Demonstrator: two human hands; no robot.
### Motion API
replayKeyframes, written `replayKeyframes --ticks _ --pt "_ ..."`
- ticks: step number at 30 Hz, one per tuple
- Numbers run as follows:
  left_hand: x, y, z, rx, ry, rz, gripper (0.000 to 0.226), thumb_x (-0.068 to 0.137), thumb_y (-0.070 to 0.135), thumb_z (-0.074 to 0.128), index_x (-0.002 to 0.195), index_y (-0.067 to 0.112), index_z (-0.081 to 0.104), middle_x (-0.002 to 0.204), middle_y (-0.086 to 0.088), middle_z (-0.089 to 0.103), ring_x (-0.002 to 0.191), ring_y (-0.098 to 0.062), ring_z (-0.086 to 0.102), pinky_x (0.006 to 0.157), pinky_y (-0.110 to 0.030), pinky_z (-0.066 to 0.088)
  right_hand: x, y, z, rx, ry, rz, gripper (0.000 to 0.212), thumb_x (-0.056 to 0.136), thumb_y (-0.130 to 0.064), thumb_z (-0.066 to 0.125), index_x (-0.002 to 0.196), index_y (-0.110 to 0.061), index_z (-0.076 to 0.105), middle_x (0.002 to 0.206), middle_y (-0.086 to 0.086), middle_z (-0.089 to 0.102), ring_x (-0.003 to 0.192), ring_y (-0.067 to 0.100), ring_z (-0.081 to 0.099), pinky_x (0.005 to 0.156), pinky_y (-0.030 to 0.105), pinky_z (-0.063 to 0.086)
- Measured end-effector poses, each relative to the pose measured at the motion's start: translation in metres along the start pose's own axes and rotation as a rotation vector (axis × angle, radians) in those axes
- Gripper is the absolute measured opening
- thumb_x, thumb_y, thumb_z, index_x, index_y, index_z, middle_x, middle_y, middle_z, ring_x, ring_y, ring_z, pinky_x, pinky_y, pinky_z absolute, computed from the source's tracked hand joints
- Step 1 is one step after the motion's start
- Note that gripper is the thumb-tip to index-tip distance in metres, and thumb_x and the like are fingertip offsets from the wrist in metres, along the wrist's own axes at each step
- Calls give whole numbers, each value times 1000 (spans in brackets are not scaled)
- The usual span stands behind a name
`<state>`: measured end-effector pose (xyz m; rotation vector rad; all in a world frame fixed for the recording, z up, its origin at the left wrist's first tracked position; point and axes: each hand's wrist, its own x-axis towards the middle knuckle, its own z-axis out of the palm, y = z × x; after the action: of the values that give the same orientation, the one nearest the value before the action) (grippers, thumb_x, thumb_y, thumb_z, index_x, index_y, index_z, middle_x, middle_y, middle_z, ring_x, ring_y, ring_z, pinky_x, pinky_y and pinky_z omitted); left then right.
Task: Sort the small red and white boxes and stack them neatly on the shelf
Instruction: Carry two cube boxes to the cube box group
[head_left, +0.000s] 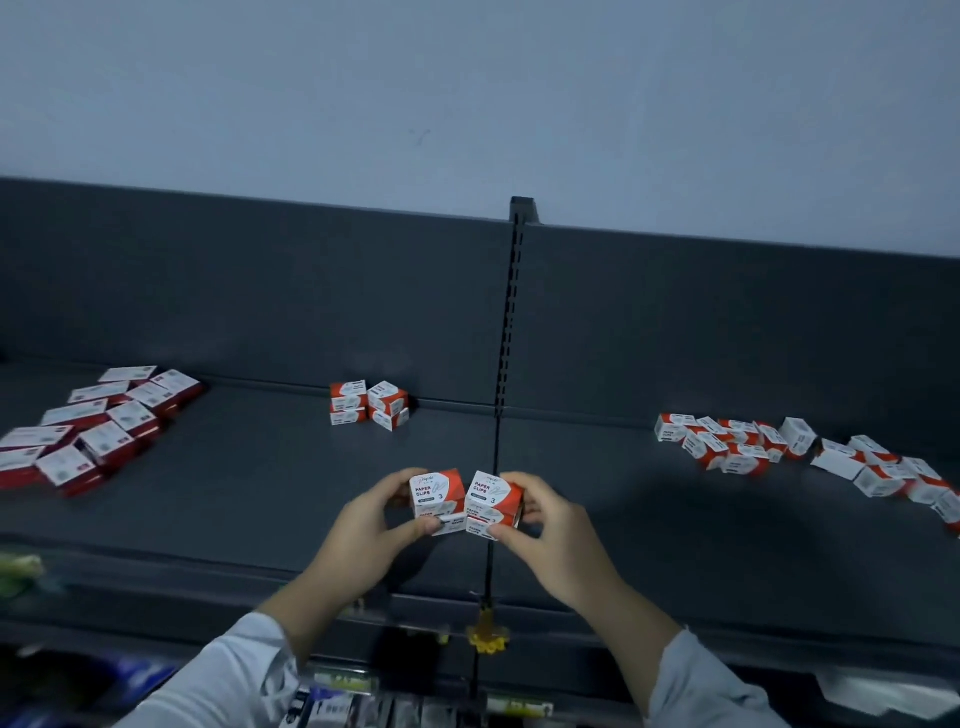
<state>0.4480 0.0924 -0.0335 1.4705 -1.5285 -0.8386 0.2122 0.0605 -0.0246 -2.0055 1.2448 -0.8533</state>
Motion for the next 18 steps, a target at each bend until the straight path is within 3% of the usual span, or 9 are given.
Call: replayKeyframes --ticks 7,13,18 --pt "23 -38 -74 76 -46 2 46 78 17 81 117 33 60 105 18 72 103 -2 65 98 -34 50 46 -33 62 9 -58 17 48 85 -20 75 127 -29 55 107 -23 64 101 -14 57 85 6 45" --pt "43 -90 -122 194 -137 -23 46 78 23 81 118 31 60 105 23 70 100 7 63 98 -32 50 75 -40 124 -18 -133 109 48 85 -23 74 128 -31 53 112 -19 65 97 -15 57 83 5 44" --pt "61 -119 -141 338 -127 28 39 82 37 76 112 44 52 104 36 65 107 8 59 109 -38 35 91 -42 156 4 -41 154 51 85 -19 74 131 -31 55 119 -17 61 107 -7 57 92 8 43"
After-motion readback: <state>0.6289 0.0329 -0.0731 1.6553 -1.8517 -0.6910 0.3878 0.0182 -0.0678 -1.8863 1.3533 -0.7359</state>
